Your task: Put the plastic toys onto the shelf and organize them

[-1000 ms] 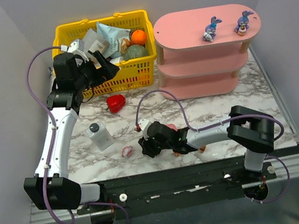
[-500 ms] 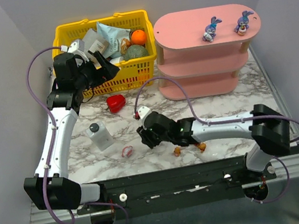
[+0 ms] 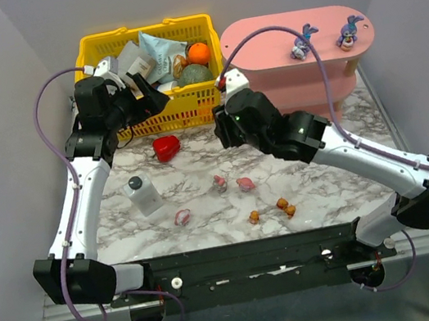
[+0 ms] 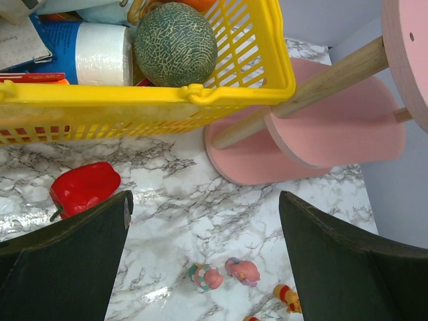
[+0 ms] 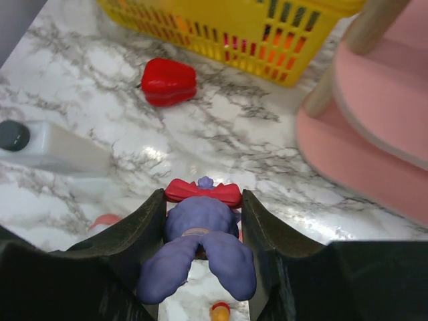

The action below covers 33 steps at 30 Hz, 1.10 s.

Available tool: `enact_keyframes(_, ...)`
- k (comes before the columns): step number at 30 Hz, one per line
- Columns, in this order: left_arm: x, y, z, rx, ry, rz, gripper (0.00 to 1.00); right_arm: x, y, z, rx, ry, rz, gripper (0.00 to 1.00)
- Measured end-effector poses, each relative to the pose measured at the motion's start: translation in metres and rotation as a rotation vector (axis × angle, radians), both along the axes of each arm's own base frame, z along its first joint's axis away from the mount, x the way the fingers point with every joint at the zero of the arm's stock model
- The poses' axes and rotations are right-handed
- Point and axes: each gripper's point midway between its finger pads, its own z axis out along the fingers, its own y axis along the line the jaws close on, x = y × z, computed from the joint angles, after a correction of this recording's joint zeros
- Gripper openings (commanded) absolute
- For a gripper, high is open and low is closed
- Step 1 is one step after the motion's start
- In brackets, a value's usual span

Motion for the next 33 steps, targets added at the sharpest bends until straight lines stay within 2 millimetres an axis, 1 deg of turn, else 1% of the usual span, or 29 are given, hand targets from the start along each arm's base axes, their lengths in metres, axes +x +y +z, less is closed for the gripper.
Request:
enact_keyframes(5,-0.002,0.001,0.004,-0.001,-0.012,0.003,0.99,0.019,-0.038,0.034,-0.008,-0.031,-0.12,0.09)
enact_keyframes(12,-0.003,0.001,-0.002,0.0,0.003,0.003,0.99,0.046,-0.09,0.092,0.027,-0.112,-0.291,0.13)
enact_keyframes(15,-0.003,0.001,-0.002,-0.001,0.003,0.004,0.99,0.06,-0.104,0.115,0.04,-0.145,-0.348,0.14)
enact_keyframes(17,-0.003,0.001,-0.002,-0.001,0.002,0.004,0.99,0.071,-0.108,0.125,0.042,-0.156,-0.376,0.14)
enact_keyframes(19,-0.003,0.001,-0.002,0.0,0.003,0.004,0.99,0.083,-0.109,0.128,0.033,-0.158,-0.397,0.15)
enact_keyframes(25,-0.003,0.001,-0.003,0.0,0.005,0.004,0.99,0.106,-0.114,0.113,-0.034,-0.121,-0.427,0.16)
enact_keyframes(28,-0.003,0.001,-0.003,0.0,0.004,0.004,0.99,0.113,-0.119,0.109,-0.051,-0.108,-0.436,0.18)
enact_keyframes(33,-0.003,0.001,-0.003,0.0,0.005,0.003,0.99,0.119,-0.127,0.103,-0.068,-0.09,-0.447,0.2)
